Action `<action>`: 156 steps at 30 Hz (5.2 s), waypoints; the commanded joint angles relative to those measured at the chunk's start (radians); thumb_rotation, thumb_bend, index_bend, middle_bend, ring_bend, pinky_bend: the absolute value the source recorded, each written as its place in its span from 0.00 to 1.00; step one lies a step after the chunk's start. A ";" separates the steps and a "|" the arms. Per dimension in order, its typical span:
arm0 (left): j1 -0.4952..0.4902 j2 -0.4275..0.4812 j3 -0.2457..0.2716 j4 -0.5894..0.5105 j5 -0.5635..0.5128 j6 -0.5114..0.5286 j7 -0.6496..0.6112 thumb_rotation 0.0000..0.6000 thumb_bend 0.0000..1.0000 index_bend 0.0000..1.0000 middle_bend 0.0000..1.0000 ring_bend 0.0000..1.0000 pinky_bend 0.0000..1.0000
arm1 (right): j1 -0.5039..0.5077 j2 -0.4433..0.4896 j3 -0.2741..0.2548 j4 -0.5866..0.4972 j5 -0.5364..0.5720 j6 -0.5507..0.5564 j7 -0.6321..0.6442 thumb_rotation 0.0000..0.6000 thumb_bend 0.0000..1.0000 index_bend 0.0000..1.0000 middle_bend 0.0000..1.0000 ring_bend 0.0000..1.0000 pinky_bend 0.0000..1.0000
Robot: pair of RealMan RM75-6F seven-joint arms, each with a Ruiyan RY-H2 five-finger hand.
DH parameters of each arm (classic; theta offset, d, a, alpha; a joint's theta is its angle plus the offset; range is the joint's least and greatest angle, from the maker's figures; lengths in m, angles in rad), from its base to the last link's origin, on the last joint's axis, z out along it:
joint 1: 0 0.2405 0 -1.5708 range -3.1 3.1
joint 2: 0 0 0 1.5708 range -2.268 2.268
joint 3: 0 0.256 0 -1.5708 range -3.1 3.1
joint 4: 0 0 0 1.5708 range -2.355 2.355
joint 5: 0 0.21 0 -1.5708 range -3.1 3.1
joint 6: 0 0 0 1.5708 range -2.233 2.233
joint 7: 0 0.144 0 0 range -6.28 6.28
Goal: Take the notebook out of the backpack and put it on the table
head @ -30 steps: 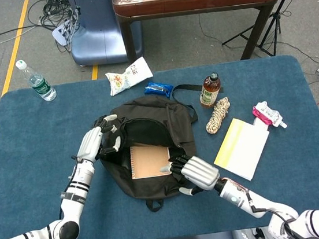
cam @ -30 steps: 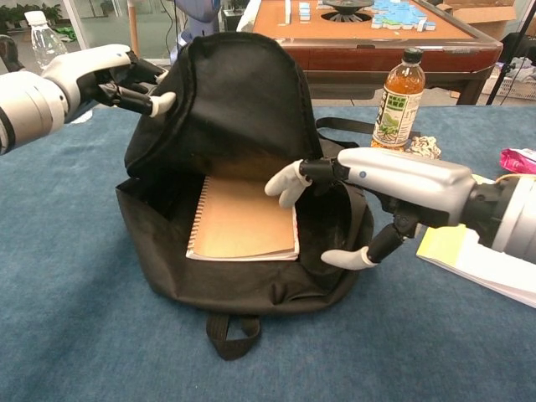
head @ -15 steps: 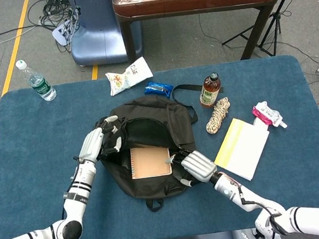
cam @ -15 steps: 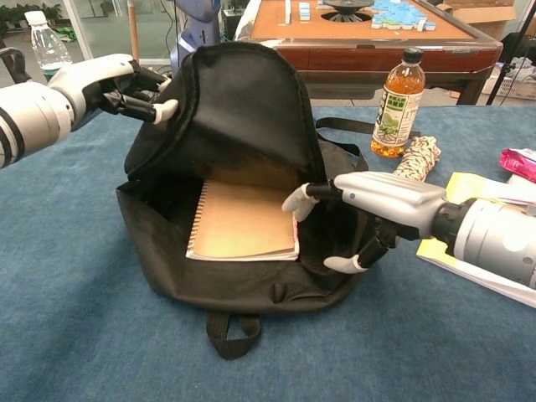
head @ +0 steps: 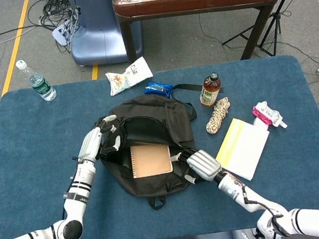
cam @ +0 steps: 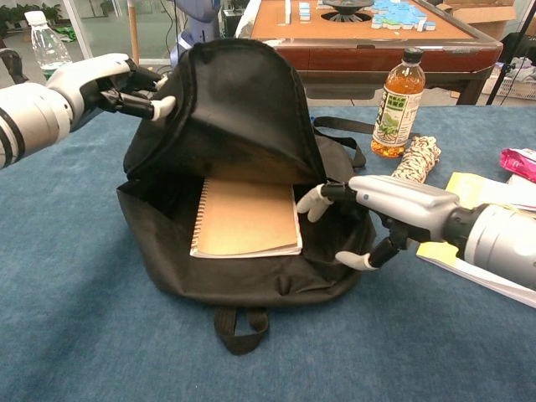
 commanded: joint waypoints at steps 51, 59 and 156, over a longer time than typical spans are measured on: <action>0.027 0.015 -0.044 -0.011 -0.125 0.002 -0.037 1.00 0.76 0.60 0.16 0.02 0.00 | 0.158 -0.372 0.105 0.361 0.118 -0.017 -0.179 1.00 0.05 0.27 0.23 0.13 0.19; 0.035 0.027 -0.047 -0.020 -0.139 -0.001 -0.039 1.00 0.76 0.56 0.16 0.02 0.00 | 0.175 -0.417 0.104 0.450 0.099 -0.002 -0.144 1.00 0.24 0.31 0.27 0.13 0.19; 0.219 0.303 0.123 -0.245 0.142 0.050 -0.078 1.00 0.41 0.14 0.03 0.00 0.00 | -0.051 0.313 0.125 -0.395 0.170 0.236 0.187 1.00 0.67 0.89 0.68 0.57 0.33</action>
